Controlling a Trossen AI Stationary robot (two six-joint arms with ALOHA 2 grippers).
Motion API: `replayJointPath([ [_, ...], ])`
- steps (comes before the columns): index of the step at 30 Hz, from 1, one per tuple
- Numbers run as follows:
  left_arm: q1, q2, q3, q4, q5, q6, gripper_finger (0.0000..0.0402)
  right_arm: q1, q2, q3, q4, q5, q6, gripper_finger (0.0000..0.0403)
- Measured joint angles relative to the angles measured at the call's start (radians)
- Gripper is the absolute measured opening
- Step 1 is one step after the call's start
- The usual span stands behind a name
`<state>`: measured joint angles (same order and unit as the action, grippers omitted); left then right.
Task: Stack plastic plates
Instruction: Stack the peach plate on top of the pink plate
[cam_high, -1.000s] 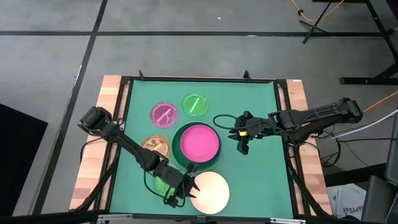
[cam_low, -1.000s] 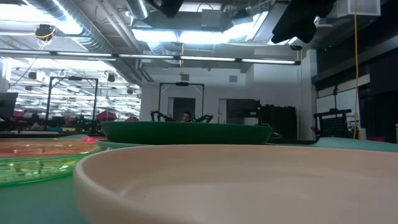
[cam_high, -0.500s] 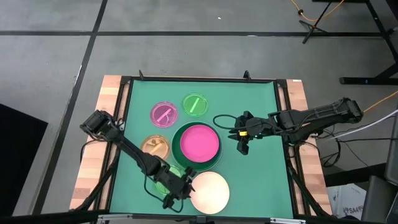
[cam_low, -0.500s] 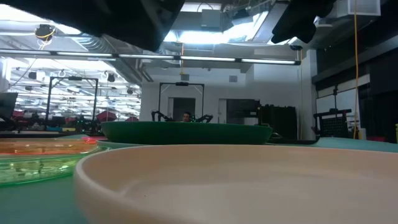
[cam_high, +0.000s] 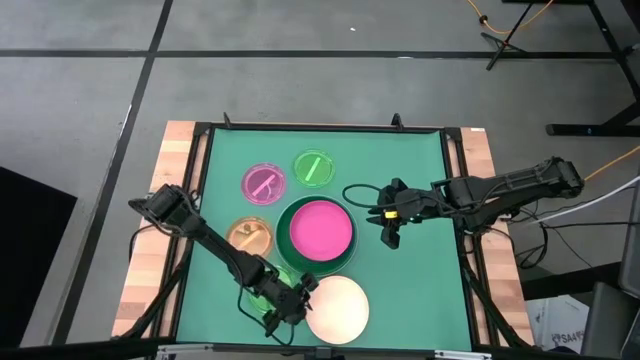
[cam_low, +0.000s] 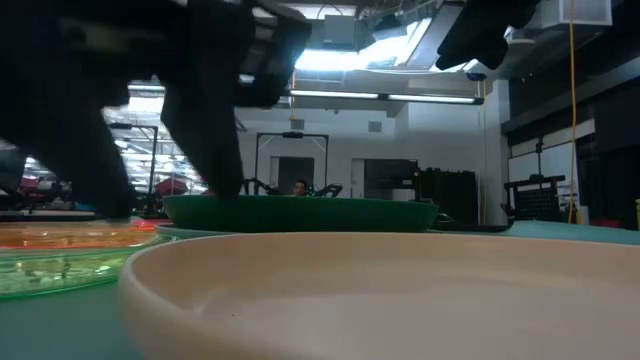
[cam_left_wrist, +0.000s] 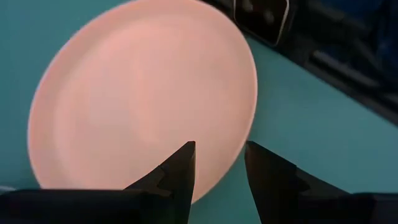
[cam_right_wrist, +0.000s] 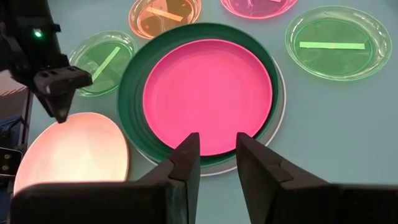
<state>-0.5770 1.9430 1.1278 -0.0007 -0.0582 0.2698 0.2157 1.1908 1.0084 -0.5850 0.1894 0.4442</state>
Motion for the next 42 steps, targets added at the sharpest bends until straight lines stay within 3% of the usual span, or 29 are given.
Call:
replayJointPath([
  [28,0.012,0.048,0.0,0.017,0.019,0.16,0.013,0.0,0.0,0.0,0.0,0.0,0.0,0.0092],
  [42,0.027,0.048,-0.001,0.017,0.053,0.173,0.0029,0.0,0.0,0.0,0.0,0.0,0.023,0.0092],
])
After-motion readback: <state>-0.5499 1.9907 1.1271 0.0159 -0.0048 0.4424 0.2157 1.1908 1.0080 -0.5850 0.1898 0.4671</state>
